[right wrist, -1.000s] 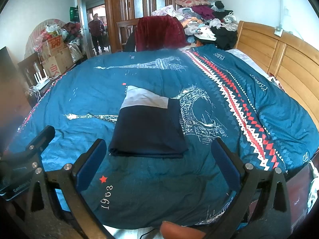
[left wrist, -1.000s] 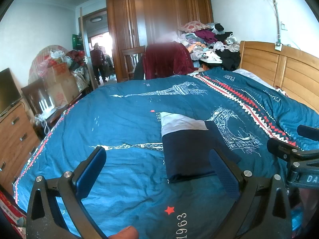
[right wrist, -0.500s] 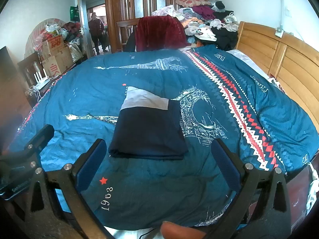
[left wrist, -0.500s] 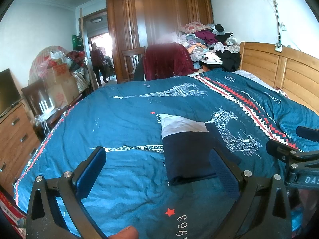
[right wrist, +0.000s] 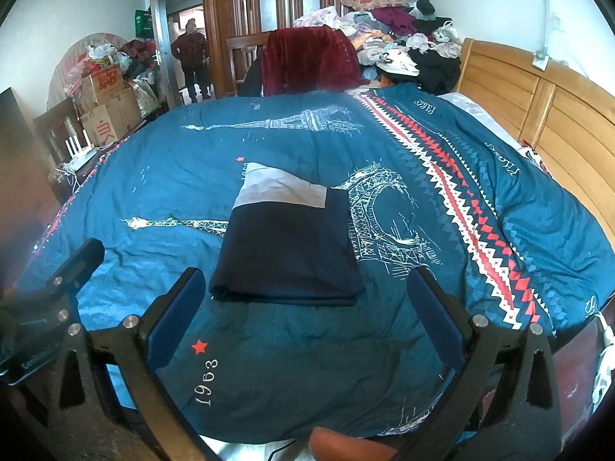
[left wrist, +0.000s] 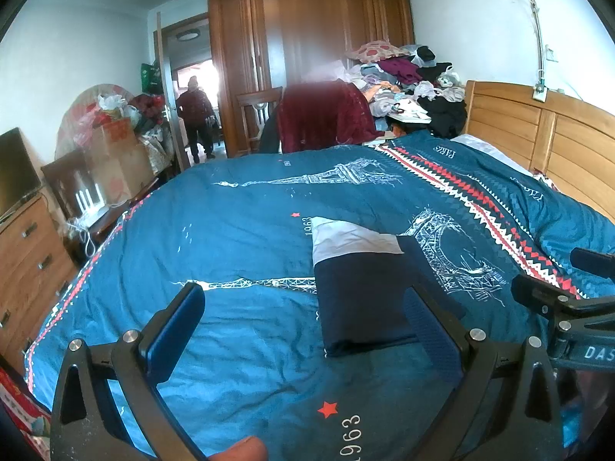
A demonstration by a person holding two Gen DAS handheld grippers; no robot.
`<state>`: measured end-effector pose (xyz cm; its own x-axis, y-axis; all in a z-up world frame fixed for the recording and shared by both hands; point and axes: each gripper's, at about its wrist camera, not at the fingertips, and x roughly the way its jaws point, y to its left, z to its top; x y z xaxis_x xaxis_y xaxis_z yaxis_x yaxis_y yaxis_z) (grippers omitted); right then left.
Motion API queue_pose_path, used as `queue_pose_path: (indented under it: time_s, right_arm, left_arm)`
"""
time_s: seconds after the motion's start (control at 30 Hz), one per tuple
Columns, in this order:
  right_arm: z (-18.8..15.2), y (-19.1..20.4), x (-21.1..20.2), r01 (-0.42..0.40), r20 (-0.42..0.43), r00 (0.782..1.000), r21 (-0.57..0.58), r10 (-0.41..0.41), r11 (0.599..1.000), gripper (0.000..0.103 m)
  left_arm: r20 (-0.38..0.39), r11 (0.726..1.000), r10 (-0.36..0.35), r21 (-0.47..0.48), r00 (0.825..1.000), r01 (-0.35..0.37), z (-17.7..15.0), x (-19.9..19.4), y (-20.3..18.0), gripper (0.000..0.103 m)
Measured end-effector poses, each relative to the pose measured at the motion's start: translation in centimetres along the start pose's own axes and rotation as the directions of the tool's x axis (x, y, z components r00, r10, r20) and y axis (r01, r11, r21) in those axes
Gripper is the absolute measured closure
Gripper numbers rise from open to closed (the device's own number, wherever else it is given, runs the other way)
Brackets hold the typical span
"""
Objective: Fold large clothes
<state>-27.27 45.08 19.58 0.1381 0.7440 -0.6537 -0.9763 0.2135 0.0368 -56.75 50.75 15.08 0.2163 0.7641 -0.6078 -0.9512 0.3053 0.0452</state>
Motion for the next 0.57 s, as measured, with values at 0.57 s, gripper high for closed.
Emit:
queue_pose_path:
  time_s: [0.57]
  right_arm:
    - [0.19,-0.15,0.1,0.002,0.015,1.0,-0.006,-0.002,1.0,0.0]
  left_arm:
    - [-0.011,1.0,-0.003,0.001,1.0,0.003,-0.45,0.34,0.19,0.0]
